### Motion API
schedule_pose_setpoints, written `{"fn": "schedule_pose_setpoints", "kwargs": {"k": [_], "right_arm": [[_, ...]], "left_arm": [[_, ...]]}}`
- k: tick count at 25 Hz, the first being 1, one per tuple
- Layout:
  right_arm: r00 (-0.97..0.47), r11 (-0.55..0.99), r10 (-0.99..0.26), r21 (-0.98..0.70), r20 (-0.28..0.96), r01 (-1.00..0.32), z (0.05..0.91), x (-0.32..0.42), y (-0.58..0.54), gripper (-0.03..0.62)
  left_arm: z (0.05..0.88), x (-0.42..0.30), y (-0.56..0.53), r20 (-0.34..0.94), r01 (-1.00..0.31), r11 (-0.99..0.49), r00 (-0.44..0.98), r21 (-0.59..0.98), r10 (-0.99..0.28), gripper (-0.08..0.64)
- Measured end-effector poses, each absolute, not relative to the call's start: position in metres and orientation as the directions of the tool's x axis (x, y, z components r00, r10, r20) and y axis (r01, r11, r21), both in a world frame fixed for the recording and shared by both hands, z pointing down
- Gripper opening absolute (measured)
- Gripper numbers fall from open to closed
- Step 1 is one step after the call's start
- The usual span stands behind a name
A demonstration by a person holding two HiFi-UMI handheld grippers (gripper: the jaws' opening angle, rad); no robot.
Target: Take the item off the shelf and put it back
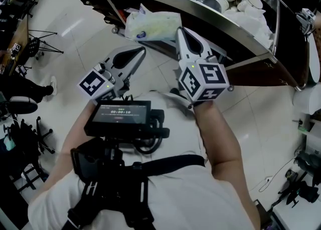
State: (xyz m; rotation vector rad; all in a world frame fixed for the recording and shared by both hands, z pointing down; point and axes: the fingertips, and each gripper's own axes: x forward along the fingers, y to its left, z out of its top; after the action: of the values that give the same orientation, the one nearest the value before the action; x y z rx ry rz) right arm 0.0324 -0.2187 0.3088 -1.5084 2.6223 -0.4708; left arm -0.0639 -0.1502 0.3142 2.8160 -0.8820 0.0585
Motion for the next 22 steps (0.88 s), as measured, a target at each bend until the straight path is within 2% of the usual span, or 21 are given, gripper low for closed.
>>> {"fn": "schedule_pose_setpoints", "kwargs": {"k": [12,22], "right_arm": [[-0.524,0.467,-0.843,-0.315,0.124,-0.826,0.326,0.028,-0.218,0.011],[-0.498,0.419,-0.833,-0.312,0.243,-0.853,0.364,0.033,-0.221,0.011]], "left_arm": [[0.325,-0.062,-0.146,0.123,-0.573,-0.795,0.819,0.197,-0.56,0.008],[0.35,-0.062,-0.142,0.188,-0.581,-0.769,0.814,0.266,-0.55,0.008]]}}
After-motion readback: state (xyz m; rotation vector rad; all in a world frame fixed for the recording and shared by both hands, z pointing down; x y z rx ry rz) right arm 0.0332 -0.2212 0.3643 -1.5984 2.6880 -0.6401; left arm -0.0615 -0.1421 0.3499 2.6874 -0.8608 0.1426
